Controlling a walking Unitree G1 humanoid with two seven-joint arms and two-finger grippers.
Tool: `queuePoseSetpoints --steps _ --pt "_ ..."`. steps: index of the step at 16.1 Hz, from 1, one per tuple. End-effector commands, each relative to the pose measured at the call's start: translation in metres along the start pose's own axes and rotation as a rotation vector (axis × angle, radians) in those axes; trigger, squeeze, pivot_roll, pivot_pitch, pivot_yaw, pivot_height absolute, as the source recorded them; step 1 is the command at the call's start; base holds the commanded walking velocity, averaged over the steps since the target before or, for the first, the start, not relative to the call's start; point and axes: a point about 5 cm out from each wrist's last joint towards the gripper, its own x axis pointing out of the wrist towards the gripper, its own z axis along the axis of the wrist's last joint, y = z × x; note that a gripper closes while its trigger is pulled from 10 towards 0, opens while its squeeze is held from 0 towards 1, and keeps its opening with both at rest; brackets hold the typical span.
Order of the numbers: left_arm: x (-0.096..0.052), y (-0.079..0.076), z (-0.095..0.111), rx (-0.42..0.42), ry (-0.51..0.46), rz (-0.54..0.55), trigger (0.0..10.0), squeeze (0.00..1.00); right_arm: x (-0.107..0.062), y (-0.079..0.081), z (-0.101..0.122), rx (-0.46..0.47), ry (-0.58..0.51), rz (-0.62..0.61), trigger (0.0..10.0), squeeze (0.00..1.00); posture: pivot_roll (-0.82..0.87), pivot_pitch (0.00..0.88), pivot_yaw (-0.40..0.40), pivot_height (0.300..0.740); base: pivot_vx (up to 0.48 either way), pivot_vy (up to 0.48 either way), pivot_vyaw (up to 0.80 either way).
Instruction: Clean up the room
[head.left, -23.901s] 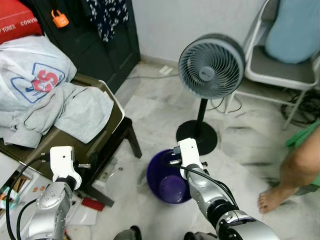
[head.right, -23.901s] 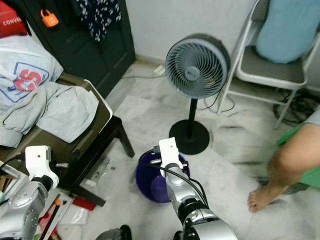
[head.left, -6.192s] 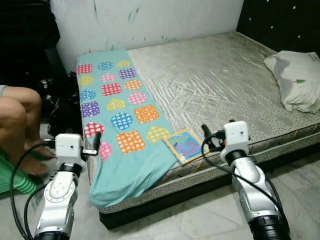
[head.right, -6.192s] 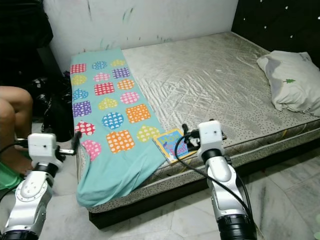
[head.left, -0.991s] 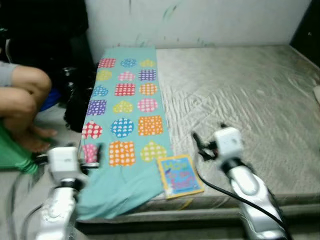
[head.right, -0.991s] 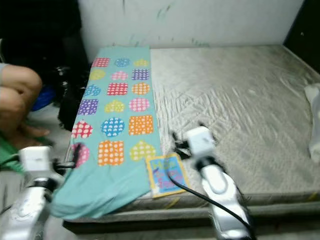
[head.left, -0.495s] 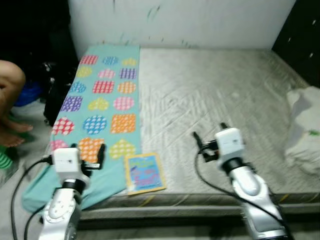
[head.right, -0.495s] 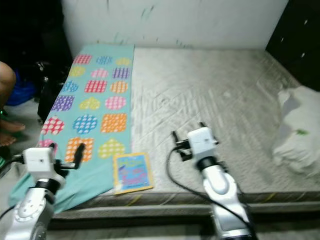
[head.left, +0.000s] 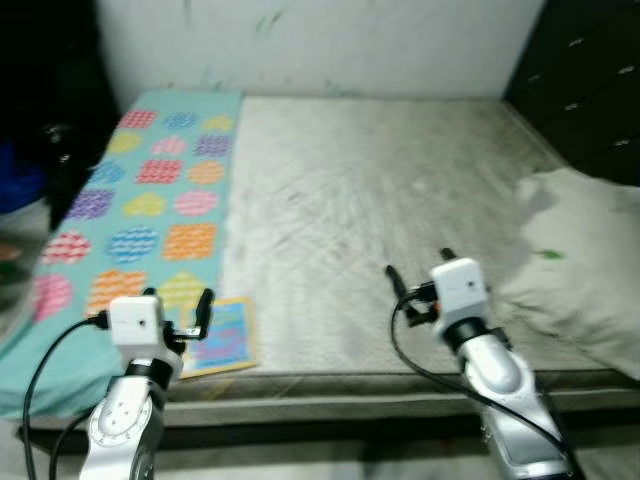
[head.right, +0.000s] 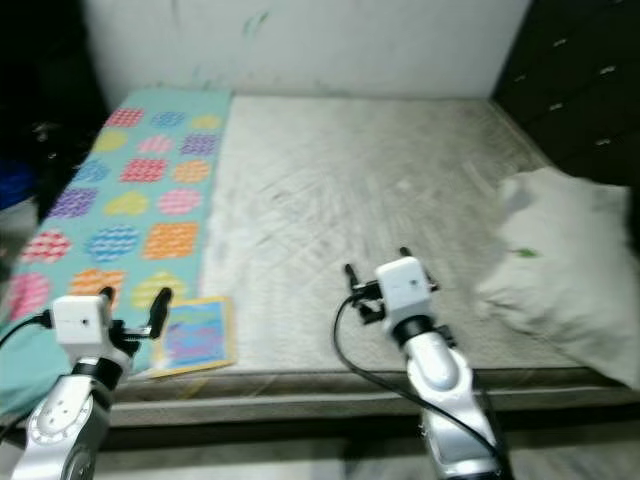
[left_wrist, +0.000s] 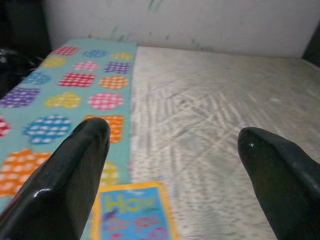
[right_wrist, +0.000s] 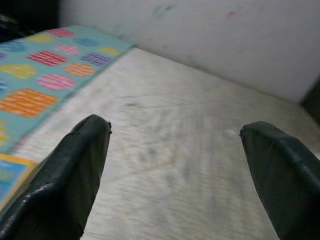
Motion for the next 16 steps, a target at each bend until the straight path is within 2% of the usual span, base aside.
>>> queuePoseSetpoints --steps 1,5,13,16 --pt "-0.0007 0.0067 0.0024 0.024 -0.003 0.022 10.0 0.0 0.0025 0.0048 0.0037 0.014 -0.014 0.017 10.0 0.0 -0.1 0.066 -0.023 0.74 0.0 -0.394 0.0" --pt "-0.0011 0.0069 0.0022 0.024 0.001 0.023 10.0 0.0 0.0021 0.0048 0.0035 0.016 -0.013 0.017 10.0 0.0 -0.1 0.068 -0.024 0.74 0.0 -0.417 0.0" --pt "-0.0014 0.0018 0.0063 0.009 -0.041 -0.03 10.0 0.0 0.0027 0.0043 0.0032 0.011 -0.013 0.016 10.0 0.0 -0.1 0.068 -0.028 0.74 0.0 0.0 0.0" --pt "-0.0014 0.0014 0.0068 0.008 -0.046 -0.04 10.0 0.0 0.0034 0.0049 0.0031 0.013 -0.013 0.019 10.0 0.0 -0.1 0.066 -0.028 0.74 0.264 0.0 0.0"
